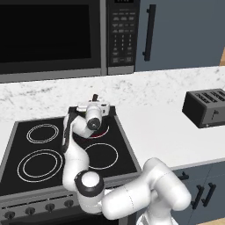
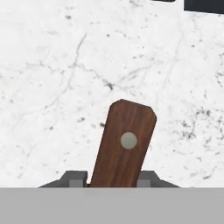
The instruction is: Put the cucumber and lemon in the pot. Retrieve the spatula and lightly stir the vegetables in the pot.
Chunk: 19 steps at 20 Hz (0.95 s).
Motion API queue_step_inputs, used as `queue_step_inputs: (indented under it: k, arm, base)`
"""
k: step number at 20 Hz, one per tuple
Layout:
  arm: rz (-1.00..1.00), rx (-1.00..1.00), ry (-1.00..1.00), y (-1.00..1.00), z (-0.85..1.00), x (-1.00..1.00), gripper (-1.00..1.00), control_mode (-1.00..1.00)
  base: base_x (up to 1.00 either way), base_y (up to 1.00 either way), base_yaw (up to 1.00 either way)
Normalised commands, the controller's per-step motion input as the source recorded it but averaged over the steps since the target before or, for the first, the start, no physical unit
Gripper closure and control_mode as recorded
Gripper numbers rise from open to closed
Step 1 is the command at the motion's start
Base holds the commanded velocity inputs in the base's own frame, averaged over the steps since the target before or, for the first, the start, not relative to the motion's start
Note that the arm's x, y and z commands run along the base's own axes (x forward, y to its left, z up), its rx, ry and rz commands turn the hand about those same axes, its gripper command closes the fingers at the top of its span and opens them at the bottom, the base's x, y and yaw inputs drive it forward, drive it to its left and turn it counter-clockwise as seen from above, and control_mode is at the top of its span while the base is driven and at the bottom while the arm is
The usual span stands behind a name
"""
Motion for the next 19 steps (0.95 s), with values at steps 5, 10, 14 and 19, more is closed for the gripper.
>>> queue_step_inputs:
  k: [5,10,14,19]
  arm:
    - [-0.13,-0.35,0.0,0.0,0.0,0.0,1.0,-1.0]
    - [-0.08,-0.19,0.03,0.13,0.32,0.0,1.0,-1.0]
    - [0.0,-0.2,0.0,0.34,0.17,-0.02,1.0,-1.0]
    - [0.0,-0.14,0.0,0.46,-0.22,-0.04,1.0,-1.0]
  base:
    - [0.0,0.0,0.0]
    - [0.0,0.0,0.0]
    - [0.0,0.0,0.0]
    - [0.0,0.0,0.0]
